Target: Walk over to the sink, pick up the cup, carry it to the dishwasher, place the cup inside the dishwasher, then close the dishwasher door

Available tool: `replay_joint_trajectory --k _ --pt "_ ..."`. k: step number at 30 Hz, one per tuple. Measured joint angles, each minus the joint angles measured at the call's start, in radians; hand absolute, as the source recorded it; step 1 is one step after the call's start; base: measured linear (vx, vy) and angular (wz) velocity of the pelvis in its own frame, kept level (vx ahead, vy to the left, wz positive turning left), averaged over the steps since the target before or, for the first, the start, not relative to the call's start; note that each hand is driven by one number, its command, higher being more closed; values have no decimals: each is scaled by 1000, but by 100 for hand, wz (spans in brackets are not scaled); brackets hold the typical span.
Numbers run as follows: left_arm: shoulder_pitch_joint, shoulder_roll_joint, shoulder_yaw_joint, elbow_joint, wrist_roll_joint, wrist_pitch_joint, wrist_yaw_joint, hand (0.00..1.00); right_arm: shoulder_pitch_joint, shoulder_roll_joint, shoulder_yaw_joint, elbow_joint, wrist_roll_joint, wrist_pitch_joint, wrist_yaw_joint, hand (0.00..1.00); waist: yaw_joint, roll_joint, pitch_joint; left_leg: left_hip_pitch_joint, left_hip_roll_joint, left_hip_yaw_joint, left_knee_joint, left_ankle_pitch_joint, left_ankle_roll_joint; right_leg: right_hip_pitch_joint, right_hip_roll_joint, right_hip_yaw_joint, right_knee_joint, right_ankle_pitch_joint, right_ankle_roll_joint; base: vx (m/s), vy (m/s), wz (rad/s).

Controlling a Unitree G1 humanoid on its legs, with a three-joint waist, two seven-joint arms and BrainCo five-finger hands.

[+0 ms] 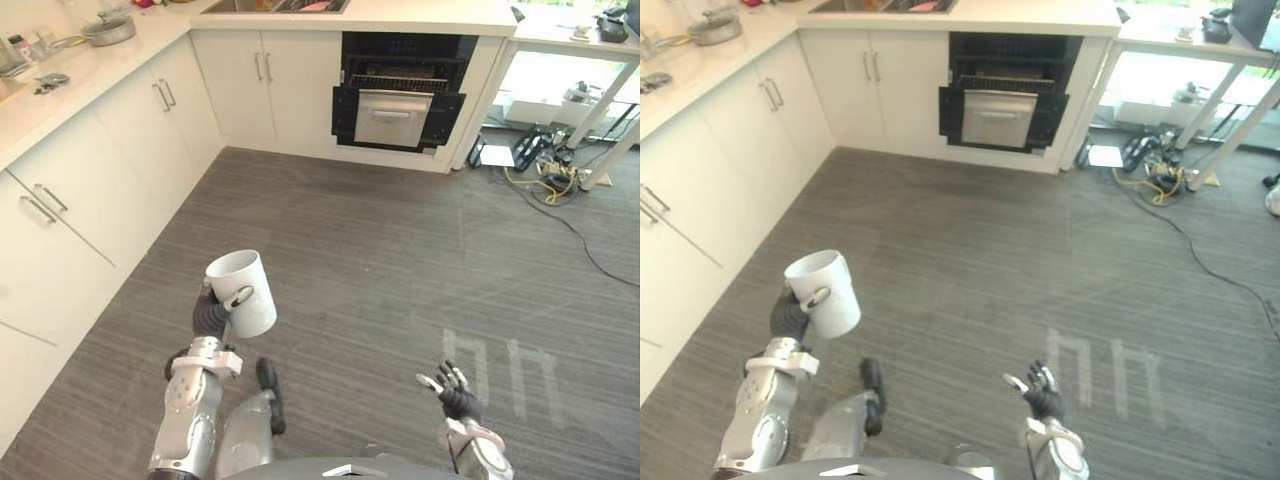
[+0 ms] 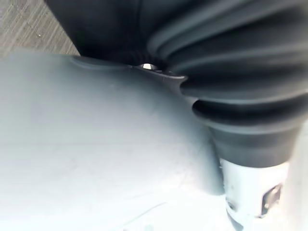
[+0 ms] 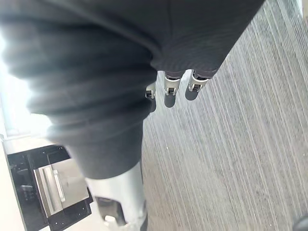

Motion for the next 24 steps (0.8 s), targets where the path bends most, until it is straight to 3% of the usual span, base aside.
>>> replay_joint_trajectory --k 1,2,3,4,5,6,7,8,9,10,11,13,15,16,17,19,21,22,23,24 --pt "0 -1 4 0 -1 -3 -1 100 5 -4 -1 2 0 1 0 0 1 6 -4 12 1 -14 1 2 4 24 -4 9 19 -47 13 446 230 -21" --pt "-8 1 18 3 -1 -5 -3 100 -7 -3 -1 31 2 10 -1 0 0 -9 -6 -4 -13 -27 53 106 58 35 -32 21 70 -125 15 541 319 -27" --pt "-9 -4 43 2 -1 -4 -4 100 -17 -1 1 60 2 25 -1 0 2 -43 -20 -42 -48 -34 156 133 103 33 -83 30 109 -184 23 460 290 -21" --pt "-8 -3 52 -1 -1 0 -3 100 -15 2 4 68 2 32 -1 0 4 -62 -31 -54 -68 -31 208 129 134 40 -110 28 110 -205 29 531 277 -24" --pt "-11 -6 78 -2 0 4 -2 100 -15 11 3 87 2 50 0 0 11 -92 -51 -63 -107 -1 271 67 200 43 -159 18 163 -205 37 491 179 -15" --pt "-15 -12 87 -2 0 4 0 100 -11 15 4 89 2 57 1 0 13 -99 -51 -73 -118 7 301 35 215 2 -189 0 252 -186 51 651 231 -7" --pt "-24 -10 95 -4 0 4 -1 100 -27 22 3 89 2 61 2 0 14 -110 -47 -73 -143 13 341 -6 245 -77 -246 -9 429 -113 102 648 226 23" --pt "-29 -5 90 -5 5 5 -1 100 -30 32 4 104 -1 61 1 0 6 -120 -47 -49 -173 11 348 -53 258 -137 -282 3 585 5 116 629 239 33" --pt "-30 -4 81 -5 17 5 3 100 -30 36 6 119 -2 61 -1 0 0 -124 -45 -24 -185 8 337 -74 258 -161 -292 17 645 71 120 698 219 27" --pt "-29 -5 71 -5 42 5 13 100 -41 42 25 126 -2 60 -1 0 2 -119 -38 43 -204 -10 302 -97 259 -209 -293 28 743 70 114 547 151 15" --pt "-30 -6 59 -5 59 4 20 100 -41 47 40 125 0 57 0 0 -8 -104 -30 125 -215 -31 239 -101 259 -251 -275 -2 785 47 84 618 158 18" --pt "-39 -7 18 -6 61 -1 22 100 -22 48 40 113 12 53 -1 0 -32 -69 -21 237 -221 -95 143 -100 260 -334 -226 -69 746 4 47 496 96 48" --pt "-49 5 -15 -5 70 -5 21 100 13 55 38 95 21 53 -1 0 -50 -55 -16 323 -221 -142 81 -108 256 -427 -195 -111 581 -4 49 440 16 67" --pt "-53 10 -27 -2 83 -5 18 100 34 67 36 77 21 57 0 0 -63 -55 -8 370 -219 -162 64 -126 248 -460 -177 -121 371 51 68 468 -65 62" --pt "-51 22 -34 8 88 -10 18 100 63 84 31 75 21 60 1 0 -61 -60 -7 404 -221 -171 59 -150 246 -475 -160 -115 115 156 86 480 -92 53" --pt "-45 41 -22 25 88 -12 19 100 93 104 32 81 20 63 6 0 -58 -87 -9 455 -226 -191 98 -218 219 -494 -152 -110 -80 260 103 482 -151 34" --pt "-39 41 -5 34 88 -17 18 100 108 109 34 83 20 63 9 0 -60 -106 -15 504 -224 -224 154 -322 210 -488 -153 -75 -69 268 87 640 -264 30" --pt "-40 42 -3 38 87 -21 16 100 108 102 32 84 20 63 9 0 -55 -97 -19 524 -212 -237 175 -368 199 -498 -140 -57 -23 331 52 818 -344 29" --pt "-34 29 -9 39 86 -22 14 100 108 95 24 74 21 62 7 0 -59 -64 -37 545 -174 -249 175 -414 189 -525 -110 -58 69 361 18 837 -344 34" --pt "-19 11 -14 48 87 -23 9 100 107 80 27 74 21 65 6 0 -67 -8 -73 583 -121 -251 167 -426 178 -532 -69 -97 142 324 -28 716 -267 30"
